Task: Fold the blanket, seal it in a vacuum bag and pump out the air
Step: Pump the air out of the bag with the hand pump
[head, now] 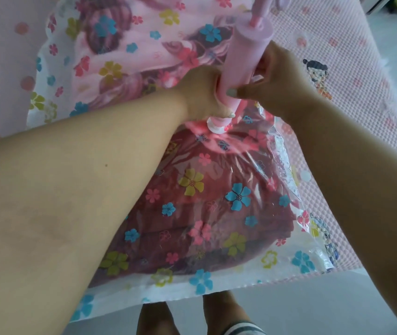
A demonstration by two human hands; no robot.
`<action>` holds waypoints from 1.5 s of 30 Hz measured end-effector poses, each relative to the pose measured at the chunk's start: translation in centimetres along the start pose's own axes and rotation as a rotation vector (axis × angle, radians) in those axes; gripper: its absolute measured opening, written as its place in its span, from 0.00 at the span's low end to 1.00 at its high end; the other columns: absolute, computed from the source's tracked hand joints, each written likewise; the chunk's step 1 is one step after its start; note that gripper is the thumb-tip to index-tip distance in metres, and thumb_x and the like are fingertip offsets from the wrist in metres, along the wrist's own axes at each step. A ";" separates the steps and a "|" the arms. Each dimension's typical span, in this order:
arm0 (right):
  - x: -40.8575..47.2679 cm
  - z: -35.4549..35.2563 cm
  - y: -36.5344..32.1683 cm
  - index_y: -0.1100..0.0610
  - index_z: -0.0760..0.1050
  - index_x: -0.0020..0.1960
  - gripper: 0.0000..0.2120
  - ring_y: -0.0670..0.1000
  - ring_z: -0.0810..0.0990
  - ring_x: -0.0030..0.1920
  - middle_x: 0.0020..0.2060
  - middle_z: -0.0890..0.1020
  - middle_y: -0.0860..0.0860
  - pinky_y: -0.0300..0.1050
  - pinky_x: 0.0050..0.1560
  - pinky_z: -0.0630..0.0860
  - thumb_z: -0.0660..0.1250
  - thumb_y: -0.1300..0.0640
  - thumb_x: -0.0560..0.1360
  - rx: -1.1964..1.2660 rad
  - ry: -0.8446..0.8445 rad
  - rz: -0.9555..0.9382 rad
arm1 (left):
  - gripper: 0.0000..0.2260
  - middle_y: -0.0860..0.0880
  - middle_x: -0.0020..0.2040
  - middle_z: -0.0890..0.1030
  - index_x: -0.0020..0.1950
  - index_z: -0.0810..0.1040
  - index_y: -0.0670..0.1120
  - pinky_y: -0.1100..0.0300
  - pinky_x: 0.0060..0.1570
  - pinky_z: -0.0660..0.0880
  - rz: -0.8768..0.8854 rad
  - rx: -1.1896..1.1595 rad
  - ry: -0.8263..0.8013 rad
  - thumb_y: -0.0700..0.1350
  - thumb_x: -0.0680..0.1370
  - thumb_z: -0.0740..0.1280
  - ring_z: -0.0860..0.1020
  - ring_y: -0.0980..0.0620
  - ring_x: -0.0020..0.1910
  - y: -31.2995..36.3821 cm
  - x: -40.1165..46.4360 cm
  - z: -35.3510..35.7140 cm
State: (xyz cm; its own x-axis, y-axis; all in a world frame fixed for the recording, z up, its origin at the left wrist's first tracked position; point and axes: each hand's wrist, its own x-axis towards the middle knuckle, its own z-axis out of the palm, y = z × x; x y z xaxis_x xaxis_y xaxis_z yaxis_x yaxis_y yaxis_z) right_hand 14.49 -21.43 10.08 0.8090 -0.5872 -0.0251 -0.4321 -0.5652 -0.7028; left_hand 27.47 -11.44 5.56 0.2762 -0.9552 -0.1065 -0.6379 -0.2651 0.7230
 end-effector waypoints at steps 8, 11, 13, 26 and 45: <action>0.0 0.0 1.5 0.55 0.73 0.58 0.25 0.47 0.80 0.56 0.53 0.81 0.47 0.49 0.61 0.76 0.78 0.59 0.65 0.072 -0.084 0.077 | 0.17 0.48 0.45 0.78 0.50 0.80 0.43 0.58 0.44 0.74 -0.109 0.102 0.157 0.48 0.65 0.78 0.76 0.48 0.43 -2.5 -0.7 5.6; 0.1 0.1 1.7 0.57 0.75 0.58 0.24 0.45 0.81 0.53 0.50 0.82 0.46 0.45 0.58 0.78 0.79 0.58 0.65 0.068 -0.041 0.095 | 0.12 0.46 0.43 0.81 0.43 0.78 0.44 0.56 0.42 0.74 -0.136 0.139 0.187 0.50 0.68 0.75 0.78 0.46 0.42 -3.4 -0.1 6.3; -0.1 0.8 1.8 0.58 0.75 0.58 0.25 0.46 0.81 0.52 0.49 0.81 0.46 0.44 0.56 0.79 0.79 0.56 0.64 0.029 0.015 0.083 | 0.12 0.45 0.43 0.83 0.43 0.79 0.42 0.53 0.42 0.76 -0.137 0.151 0.208 0.49 0.69 0.74 0.80 0.45 0.43 -4.0 0.2 6.7; -1.2 4.5 2.2 0.58 0.76 0.57 0.27 0.47 0.78 0.42 0.41 0.78 0.44 0.38 0.40 0.74 0.78 0.46 0.63 -0.072 0.375 0.176 | 0.11 0.46 0.46 0.83 0.52 0.78 0.44 0.55 0.48 0.76 -0.116 0.164 0.377 0.43 0.70 0.69 0.80 0.45 0.48 -5.2 0.2 8.4; -2.5 1.7 1.0 0.50 0.72 0.47 0.13 0.47 0.75 0.38 0.39 0.76 0.44 0.27 0.38 0.69 0.74 0.58 0.67 -0.029 -0.031 0.216 | 0.21 0.43 0.49 0.82 0.57 0.78 0.52 0.47 0.53 0.78 -0.614 -0.706 0.091 0.63 0.77 0.55 0.81 0.44 0.47 5.5 -2.3 -3.6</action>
State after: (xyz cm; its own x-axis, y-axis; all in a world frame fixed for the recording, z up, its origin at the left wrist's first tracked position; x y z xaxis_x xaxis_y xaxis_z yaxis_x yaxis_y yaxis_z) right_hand 12.71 -19.51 8.23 0.7080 -0.6786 -0.1954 -0.6079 -0.4449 -0.6577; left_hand 25.90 -10.26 12.22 0.4933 -0.6533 -0.5743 0.2135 -0.5491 0.8080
